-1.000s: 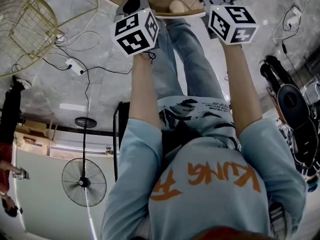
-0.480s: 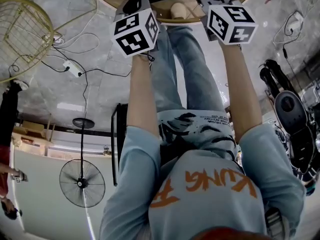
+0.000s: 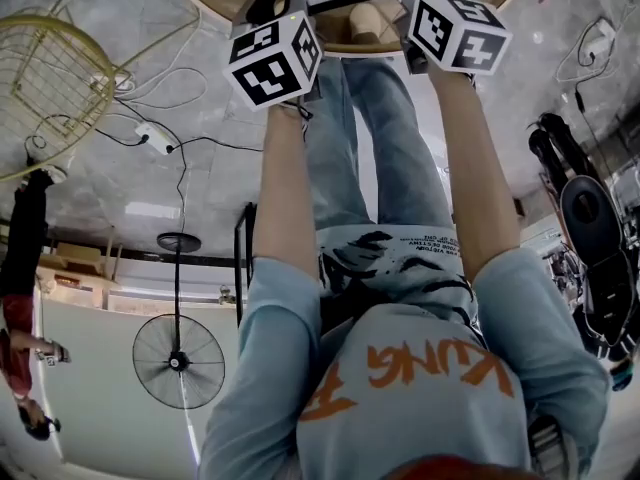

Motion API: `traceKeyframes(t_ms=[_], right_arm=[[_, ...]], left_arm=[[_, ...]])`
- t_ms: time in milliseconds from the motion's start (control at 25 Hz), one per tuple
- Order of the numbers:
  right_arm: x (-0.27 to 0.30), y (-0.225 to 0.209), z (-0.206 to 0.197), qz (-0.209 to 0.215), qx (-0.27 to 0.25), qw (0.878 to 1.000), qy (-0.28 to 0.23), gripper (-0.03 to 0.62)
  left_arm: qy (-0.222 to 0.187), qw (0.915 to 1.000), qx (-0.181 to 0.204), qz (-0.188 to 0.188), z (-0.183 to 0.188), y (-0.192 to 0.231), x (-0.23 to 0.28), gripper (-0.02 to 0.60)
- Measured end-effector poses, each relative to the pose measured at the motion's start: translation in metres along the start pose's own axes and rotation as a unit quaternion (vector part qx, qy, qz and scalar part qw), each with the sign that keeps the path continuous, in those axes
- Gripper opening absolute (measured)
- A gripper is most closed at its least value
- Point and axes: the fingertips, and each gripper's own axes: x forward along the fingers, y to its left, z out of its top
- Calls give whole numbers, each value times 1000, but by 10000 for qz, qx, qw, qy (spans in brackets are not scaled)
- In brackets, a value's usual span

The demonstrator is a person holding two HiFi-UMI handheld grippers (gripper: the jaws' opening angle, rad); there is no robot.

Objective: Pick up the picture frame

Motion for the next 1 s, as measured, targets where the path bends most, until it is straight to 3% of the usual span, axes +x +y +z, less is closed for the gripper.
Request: traceKeyframes(t_ms=[160,440,720,1000], right_arm=[[15,2,-3,71,-286,9993,222,129],[35,0,2,85,-336,9989,330,129],[38,5,4,159,-299,9987,394,91],[34,4,8,174,-267,9987,409,86]], left_arm=[[130,9998,107,-77,6,-3,13,129],[257,9995,171,-107,13,0,25,127],[268,9995,-141,-70,14,1,25,118],[88,9996,-190,192,13,-1,24,115]])
